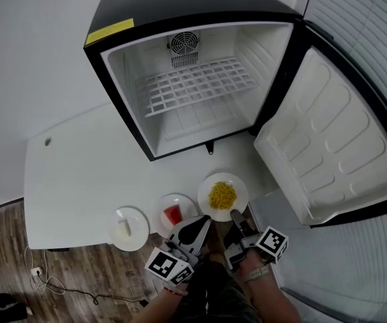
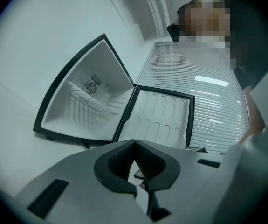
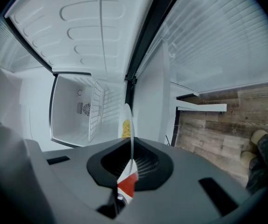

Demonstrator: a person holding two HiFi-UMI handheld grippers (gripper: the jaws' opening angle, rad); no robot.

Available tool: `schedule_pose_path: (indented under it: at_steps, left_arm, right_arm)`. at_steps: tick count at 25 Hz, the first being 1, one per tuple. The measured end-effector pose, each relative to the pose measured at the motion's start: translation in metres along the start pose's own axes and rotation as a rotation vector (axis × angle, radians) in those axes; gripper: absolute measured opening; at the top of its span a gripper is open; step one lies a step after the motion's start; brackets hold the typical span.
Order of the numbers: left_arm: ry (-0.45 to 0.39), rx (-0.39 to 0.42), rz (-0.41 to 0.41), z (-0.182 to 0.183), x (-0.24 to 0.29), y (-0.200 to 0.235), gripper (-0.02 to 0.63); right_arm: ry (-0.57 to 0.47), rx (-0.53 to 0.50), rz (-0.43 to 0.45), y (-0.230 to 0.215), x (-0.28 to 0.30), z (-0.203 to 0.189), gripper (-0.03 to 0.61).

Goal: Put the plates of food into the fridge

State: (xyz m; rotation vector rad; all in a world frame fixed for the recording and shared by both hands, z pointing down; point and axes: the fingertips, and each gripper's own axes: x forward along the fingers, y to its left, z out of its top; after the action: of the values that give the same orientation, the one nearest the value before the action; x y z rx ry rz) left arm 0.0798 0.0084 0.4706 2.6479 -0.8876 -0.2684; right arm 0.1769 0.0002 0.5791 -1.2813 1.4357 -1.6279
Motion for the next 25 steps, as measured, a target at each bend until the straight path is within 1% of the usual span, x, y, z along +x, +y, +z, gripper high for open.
schedule_pose_path:
  at_steps: [4,9,13,18,22,25]
  left_arm:
    - [-0.025,0.031,0.011,0.027,-0.01,0.011,0.006]
    - [-0.072,0.053,0.034,0.06,-0.021,0.028,0.006]
    - [-0.095,0.066,0.061,0.078,-0.021,0.047,0.006]
    - [-0.108,0.083,0.099,0.094,-0.01,0.071,0.006]
    - [-0.11,0.095,0.118,0.101,0.013,0.094,0.006]
    - [-0.108,0.084,0.128,0.102,0.034,0.109,0.006]
  right_arm:
    - [-0.013,0.002,0.022,0.019,0.007,-0.005,0.014]
    - [-0.019,0.023,0.01,0.038,0.017,-0.019,0.014]
    - [-0.015,0.042,0.012,0.048,0.031,-0.021,0.014]
    - [-0.018,0.051,0.01,0.061,0.054,-0.01,0.014]
    - [-0.029,0.06,0.013,0.07,0.083,0.008,0.014]
    - [-0.031,0.063,0.006,0.074,0.103,0.023,0.014]
